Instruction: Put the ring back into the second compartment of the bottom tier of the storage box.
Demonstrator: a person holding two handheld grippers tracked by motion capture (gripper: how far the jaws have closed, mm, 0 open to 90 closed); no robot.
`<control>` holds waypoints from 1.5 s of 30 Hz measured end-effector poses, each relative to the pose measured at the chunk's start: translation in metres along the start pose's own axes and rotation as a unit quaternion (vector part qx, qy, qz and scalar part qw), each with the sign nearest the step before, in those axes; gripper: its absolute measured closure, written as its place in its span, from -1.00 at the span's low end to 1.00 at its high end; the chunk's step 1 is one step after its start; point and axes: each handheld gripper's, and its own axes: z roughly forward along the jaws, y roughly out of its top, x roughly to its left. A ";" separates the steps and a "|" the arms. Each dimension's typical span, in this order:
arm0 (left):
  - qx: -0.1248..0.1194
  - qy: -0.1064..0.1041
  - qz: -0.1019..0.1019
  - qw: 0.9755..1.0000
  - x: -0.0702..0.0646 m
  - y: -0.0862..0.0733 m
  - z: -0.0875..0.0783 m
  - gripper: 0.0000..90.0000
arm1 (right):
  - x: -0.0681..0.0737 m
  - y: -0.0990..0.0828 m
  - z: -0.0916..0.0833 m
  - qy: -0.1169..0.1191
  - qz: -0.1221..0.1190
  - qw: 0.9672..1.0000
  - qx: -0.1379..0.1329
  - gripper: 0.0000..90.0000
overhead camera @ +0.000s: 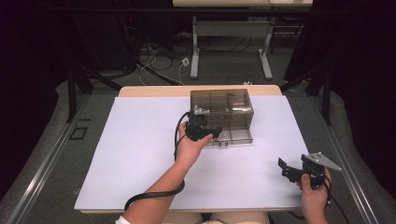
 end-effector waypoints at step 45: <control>-0.078 0.020 -0.009 0.997 0.050 -0.057 -0.118 -0.99 | 0.001 0.000 -0.002 -0.001 -0.005 1.000 0.002 -0.90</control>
